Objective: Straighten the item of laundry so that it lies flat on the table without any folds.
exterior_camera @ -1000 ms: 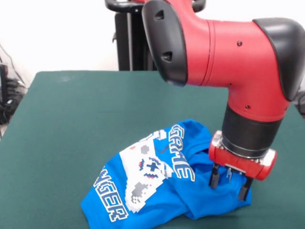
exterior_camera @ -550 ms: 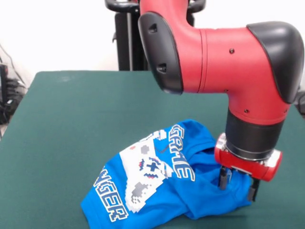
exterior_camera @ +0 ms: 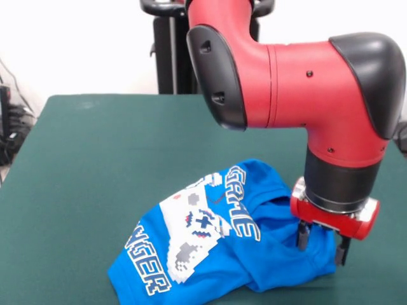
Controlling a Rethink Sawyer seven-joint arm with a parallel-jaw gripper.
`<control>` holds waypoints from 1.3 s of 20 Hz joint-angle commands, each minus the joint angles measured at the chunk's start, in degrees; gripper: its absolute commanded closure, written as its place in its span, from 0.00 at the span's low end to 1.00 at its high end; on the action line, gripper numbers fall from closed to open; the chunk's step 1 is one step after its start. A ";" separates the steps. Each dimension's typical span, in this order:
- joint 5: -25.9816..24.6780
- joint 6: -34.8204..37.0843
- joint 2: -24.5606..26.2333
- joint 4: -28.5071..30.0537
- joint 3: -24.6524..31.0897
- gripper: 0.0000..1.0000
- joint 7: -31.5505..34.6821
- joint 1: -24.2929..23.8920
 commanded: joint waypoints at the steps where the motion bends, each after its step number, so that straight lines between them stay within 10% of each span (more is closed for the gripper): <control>1: -0.82 0.18 1.62 6.85 2.16 0.00 2.12 2.51; 26: -0.55 0.79 8.80 -2.87 -14.34 0.00 15.24 11.13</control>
